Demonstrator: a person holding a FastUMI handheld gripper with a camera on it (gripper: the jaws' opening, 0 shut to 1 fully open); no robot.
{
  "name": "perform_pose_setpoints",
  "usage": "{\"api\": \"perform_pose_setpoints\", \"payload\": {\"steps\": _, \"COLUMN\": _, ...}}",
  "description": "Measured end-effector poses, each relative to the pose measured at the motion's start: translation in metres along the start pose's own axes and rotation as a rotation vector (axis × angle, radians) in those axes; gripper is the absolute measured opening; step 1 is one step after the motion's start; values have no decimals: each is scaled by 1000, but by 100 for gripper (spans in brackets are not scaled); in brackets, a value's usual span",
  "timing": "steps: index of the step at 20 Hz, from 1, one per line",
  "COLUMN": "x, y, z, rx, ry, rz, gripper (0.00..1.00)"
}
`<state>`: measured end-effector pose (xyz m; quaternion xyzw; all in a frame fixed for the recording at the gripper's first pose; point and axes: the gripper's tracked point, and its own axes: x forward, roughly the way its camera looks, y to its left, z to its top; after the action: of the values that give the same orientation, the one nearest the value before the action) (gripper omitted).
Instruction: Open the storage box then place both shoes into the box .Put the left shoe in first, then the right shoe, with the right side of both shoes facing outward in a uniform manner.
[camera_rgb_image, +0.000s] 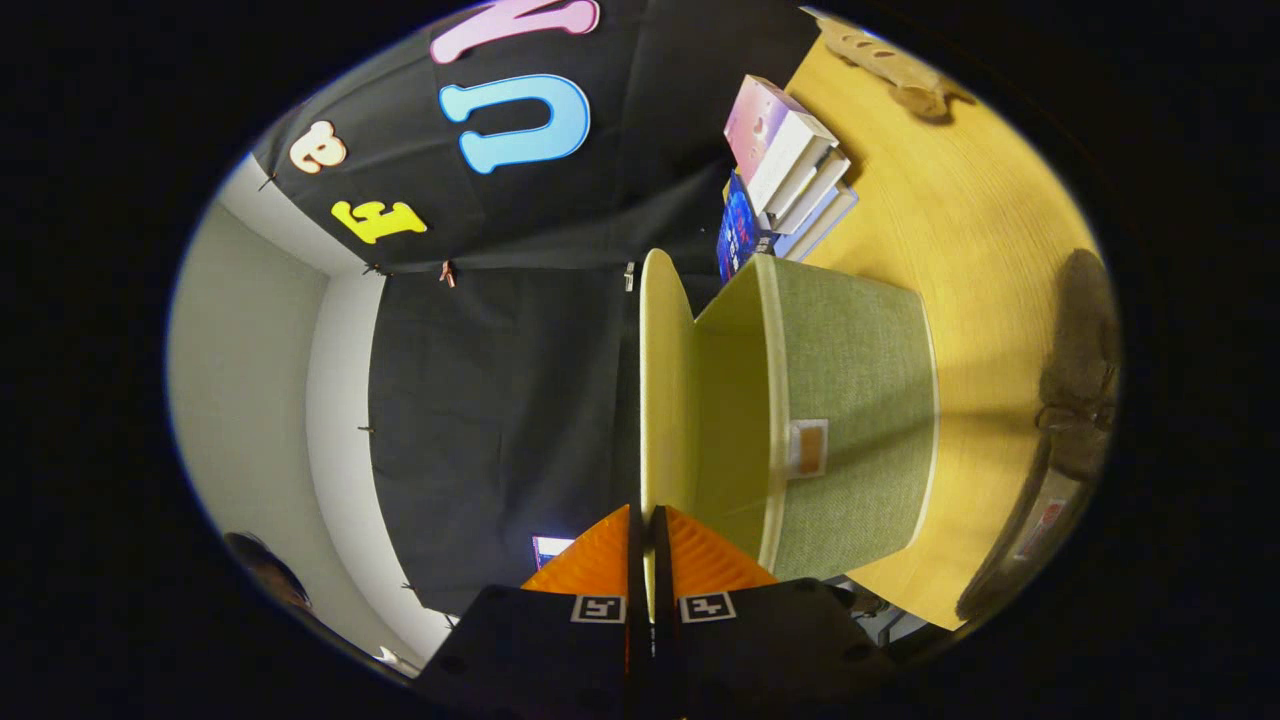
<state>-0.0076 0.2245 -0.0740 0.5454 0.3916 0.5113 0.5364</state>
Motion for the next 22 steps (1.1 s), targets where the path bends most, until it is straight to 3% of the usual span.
{"api": "perform_pose_setpoints", "payload": {"steps": 6, "x": 39, "y": 51, "z": -3, "rx": -93, "ry": -41, "rz": -16, "gripper": 5}}
{"api": "perform_pose_setpoints", "payload": {"steps": 13, "x": 116, "y": 101, "z": -24, "rx": -217, "ry": -38, "rz": -11, "gripper": 6}}
{"api": "perform_pose_setpoints", "payload": {"steps": 22, "x": 205, "y": 109, "z": -45, "rx": -268, "ry": -12, "rz": -78, "gripper": 7}}
